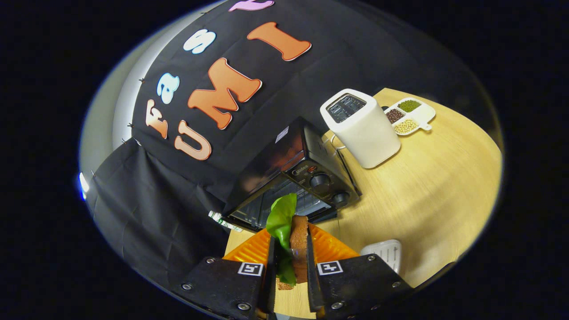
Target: Open the toaster oven, put the food inside, and close the toaster oven door.
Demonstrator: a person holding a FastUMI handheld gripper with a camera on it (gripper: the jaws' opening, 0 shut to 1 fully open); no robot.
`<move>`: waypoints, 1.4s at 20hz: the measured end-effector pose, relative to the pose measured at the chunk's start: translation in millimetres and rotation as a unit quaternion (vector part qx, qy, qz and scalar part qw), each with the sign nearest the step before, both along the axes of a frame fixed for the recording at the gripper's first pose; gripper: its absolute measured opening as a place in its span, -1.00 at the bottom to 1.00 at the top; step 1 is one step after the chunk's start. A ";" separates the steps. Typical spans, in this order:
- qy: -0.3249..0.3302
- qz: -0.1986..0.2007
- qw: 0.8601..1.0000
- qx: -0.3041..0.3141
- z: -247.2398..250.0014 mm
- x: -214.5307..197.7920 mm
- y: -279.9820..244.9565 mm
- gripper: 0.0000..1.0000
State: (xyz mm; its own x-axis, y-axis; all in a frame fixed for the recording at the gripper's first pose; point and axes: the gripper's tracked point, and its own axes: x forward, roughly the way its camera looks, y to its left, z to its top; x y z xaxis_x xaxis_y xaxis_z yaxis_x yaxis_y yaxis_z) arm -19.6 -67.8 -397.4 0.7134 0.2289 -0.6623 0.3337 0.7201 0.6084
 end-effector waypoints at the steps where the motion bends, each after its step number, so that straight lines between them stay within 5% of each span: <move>1: -0.003 -0.001 1.000 0.003 -4.4 3.9 6.5 -0.41; 18: -0.071 -0.113 0.989 0.070 -67.9 86.3 78.6 -0.41; 28: -0.132 -0.200 0.970 0.041 -79.0 120.1 77.4 -0.40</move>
State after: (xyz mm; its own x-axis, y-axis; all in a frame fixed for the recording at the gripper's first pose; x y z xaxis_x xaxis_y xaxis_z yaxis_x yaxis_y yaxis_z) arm 100.5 9.6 -476.3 0.8985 -0.0575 -0.4351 0.4012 0.5100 0.7609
